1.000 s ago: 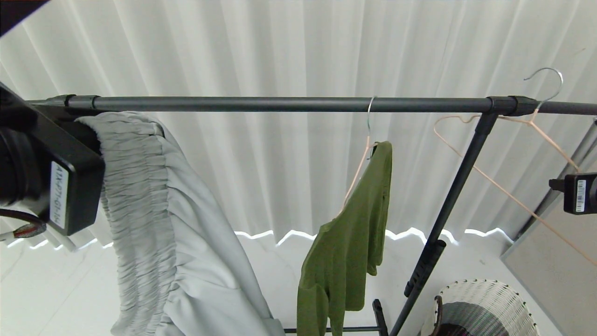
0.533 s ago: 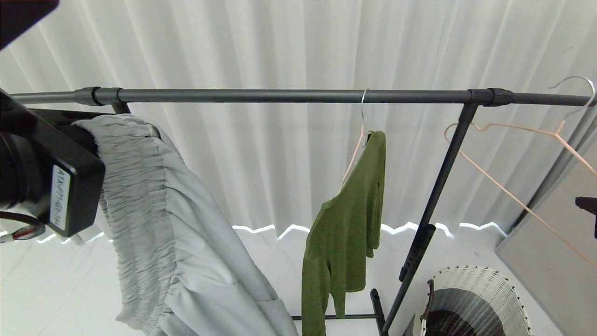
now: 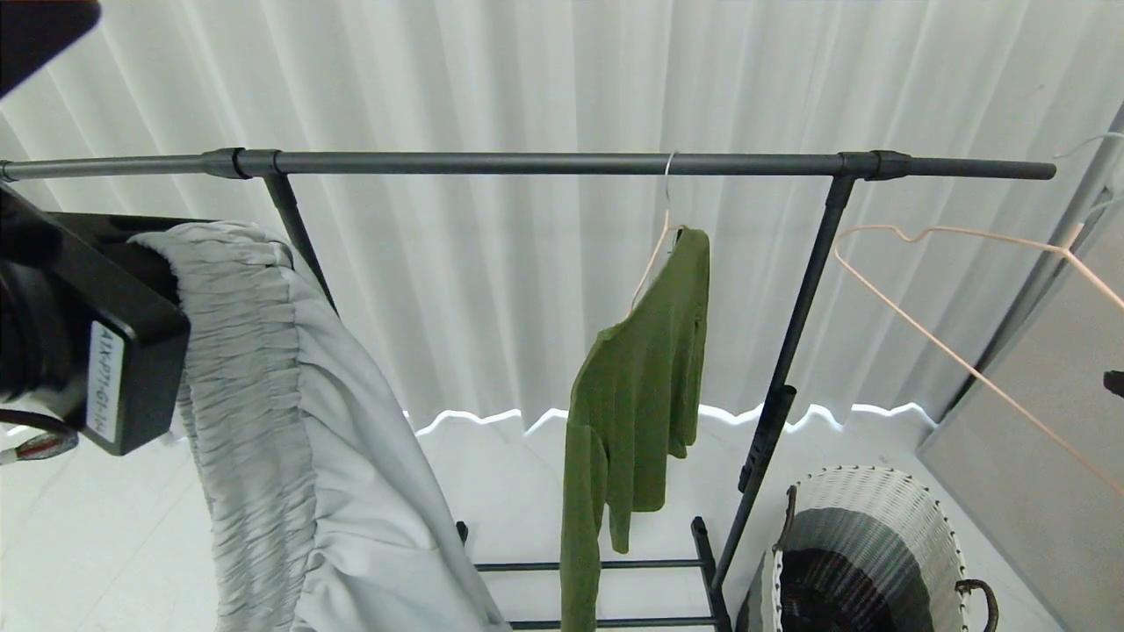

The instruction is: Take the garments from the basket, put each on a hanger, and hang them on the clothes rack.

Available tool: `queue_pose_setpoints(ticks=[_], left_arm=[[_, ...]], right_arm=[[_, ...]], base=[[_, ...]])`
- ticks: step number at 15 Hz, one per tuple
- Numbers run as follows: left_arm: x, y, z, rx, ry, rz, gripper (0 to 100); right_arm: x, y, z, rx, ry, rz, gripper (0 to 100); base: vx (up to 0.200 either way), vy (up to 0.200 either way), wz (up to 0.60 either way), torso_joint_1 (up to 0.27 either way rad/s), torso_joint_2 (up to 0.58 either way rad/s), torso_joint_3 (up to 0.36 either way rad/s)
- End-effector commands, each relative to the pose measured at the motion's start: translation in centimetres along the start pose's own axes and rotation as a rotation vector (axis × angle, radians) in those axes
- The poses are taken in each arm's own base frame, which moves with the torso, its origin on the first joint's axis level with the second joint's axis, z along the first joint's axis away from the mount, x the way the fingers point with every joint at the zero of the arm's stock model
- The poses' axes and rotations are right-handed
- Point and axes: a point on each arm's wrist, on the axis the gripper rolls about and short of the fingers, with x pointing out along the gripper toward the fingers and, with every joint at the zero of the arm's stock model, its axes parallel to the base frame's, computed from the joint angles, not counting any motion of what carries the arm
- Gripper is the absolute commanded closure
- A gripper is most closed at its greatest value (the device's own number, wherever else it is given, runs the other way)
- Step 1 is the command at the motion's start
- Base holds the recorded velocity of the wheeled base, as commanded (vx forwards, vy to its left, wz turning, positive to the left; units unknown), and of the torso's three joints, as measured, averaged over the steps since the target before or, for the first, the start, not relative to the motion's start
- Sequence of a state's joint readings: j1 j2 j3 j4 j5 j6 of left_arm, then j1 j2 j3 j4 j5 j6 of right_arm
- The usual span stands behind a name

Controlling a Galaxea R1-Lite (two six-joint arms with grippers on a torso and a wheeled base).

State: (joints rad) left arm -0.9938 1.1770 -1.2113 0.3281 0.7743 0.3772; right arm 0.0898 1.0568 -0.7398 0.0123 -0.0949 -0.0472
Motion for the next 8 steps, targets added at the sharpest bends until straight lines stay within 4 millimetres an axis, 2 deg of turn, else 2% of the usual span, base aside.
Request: queue_pose_setpoints(ticks=[1,4,6,8], left_arm=[[0.0,-0.1,-0.2,0.004,0.004,-0.001,100],[-0.2,-0.1,-0.9,0.016,0.015,-0.004,100],[-0.2,-0.2,-1.3,0.022,0.022,-0.004,100],[0.1,-0.1,-1.5,0.022,0.040,0.013,100]], right_arm=[[0.0,0.1,0.0,-0.020,-0.002,0.014,100],[-0.7,0.7,0.5,-0.095,-0.039,0.065,100],[-1.3,2.0,0.9,-0.126,-0.068,0.178,100],[-1.8,4.0,1.3,-0.163,-0.093,0.341,100]], base=[[0.000,0.000,0.00,0.000,0.00,0.000],[0.000,0.000,0.00,0.000,0.00,0.000],[0.000,0.000,0.00,0.000,0.00,0.000],[0.000,0.000,0.00,0.000,0.00,0.000]])
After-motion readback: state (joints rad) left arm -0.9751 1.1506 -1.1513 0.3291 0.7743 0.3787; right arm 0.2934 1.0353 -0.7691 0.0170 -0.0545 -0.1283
